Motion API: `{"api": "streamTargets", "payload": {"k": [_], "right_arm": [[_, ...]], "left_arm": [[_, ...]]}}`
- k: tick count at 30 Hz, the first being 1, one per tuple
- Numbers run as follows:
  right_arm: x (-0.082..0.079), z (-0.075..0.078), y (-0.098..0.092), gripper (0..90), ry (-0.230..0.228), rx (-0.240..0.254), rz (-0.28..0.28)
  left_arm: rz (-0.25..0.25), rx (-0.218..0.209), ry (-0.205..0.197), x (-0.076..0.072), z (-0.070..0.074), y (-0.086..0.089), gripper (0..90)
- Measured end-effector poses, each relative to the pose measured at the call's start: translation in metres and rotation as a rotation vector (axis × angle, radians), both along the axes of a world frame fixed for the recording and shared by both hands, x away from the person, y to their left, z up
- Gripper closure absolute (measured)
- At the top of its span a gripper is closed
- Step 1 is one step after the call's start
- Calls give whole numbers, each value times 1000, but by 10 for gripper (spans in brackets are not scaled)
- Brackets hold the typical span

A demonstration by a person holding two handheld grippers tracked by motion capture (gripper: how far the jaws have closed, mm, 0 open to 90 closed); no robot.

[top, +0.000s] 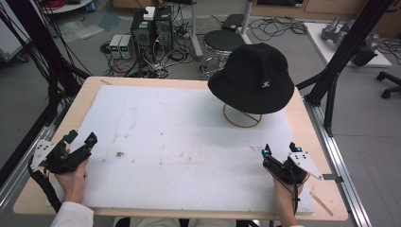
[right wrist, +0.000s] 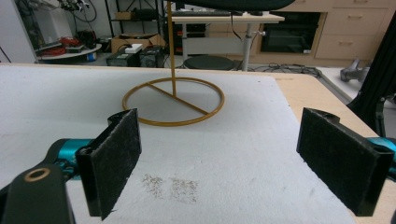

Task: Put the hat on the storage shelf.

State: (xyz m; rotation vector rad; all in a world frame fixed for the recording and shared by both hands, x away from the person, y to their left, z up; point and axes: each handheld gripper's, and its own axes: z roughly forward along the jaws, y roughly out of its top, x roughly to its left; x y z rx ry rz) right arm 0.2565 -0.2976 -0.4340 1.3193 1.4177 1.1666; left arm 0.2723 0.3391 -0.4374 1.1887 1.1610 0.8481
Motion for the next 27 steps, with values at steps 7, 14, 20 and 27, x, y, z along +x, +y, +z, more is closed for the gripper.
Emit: {"api": "streamTargets", "payload": {"k": [7, 14, 20, 27], "right_arm": [[1, -1, 0, 131, 12, 9, 3], [0, -2, -1, 131, 18, 20, 5], [0, -2, -2, 131, 18, 26, 6], [0, -2, -2, 131, 29, 25, 10]], "left_arm": [[0, -2, 1, 0, 0, 1, 201], [-3, -3, 2, 0, 0, 0, 201], [-3, -4, 6, 1, -1, 1, 202], [-4, -11, 9, 1, -1, 2, 201]]}}
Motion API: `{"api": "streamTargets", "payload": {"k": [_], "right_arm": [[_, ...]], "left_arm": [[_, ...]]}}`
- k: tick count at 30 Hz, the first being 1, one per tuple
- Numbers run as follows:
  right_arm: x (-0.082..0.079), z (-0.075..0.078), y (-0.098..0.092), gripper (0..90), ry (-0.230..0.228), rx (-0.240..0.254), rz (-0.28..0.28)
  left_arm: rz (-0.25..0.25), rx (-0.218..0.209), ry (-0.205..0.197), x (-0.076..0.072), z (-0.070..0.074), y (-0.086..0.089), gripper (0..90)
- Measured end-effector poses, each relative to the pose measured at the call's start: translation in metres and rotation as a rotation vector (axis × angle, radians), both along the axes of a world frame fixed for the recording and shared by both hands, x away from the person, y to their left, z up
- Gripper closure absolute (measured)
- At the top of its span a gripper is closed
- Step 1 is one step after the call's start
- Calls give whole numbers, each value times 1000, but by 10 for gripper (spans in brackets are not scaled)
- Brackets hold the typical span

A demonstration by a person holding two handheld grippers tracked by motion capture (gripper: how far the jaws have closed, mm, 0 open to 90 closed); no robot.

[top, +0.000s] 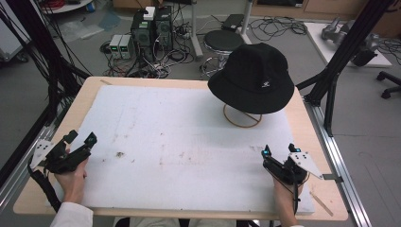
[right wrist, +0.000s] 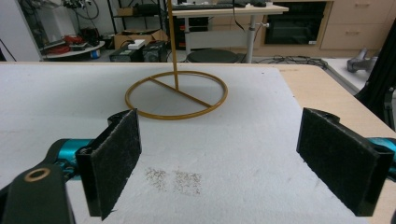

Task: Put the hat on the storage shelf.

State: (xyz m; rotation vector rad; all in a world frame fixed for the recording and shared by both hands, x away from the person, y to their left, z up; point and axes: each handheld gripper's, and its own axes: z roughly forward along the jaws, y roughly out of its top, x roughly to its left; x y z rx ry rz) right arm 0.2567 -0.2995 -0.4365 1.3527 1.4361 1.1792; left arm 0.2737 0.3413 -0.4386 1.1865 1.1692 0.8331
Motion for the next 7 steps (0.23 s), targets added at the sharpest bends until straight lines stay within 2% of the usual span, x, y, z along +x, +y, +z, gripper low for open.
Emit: {"api": "streamTargets", "payload": {"k": [7], "right_arm": [[-1, 0, 0, 130, 5, 2, 4]], "left_arm": [[-5, -11, 15, 0, 0, 3, 200]]}}
